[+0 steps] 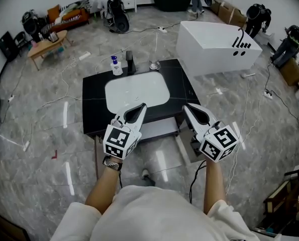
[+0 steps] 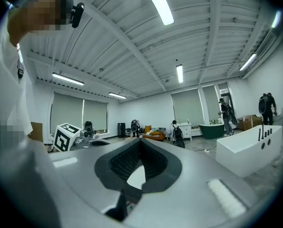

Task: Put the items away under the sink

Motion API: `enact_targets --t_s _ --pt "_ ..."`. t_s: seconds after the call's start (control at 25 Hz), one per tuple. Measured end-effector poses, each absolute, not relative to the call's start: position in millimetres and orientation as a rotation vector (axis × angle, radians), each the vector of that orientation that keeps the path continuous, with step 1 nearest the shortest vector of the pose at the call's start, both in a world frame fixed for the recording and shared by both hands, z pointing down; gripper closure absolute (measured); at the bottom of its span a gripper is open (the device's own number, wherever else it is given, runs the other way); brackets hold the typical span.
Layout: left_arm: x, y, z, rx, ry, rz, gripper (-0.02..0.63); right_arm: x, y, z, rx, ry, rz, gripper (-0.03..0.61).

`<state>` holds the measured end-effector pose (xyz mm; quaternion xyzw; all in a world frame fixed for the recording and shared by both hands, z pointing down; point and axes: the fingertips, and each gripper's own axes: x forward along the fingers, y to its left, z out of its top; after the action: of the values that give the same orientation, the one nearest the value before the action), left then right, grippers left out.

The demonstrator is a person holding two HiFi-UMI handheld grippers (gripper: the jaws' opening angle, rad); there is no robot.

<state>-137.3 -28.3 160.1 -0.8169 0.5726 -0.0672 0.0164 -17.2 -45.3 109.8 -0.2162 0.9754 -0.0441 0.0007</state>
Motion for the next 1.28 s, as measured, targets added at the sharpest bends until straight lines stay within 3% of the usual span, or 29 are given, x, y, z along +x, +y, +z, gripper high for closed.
enact_targets --t_s 1.28 --pt "-173 -129 190 -2.647 1.688 -0.287 0.614 -38 -131 129 -0.831 3.012 -0.264 0.571"
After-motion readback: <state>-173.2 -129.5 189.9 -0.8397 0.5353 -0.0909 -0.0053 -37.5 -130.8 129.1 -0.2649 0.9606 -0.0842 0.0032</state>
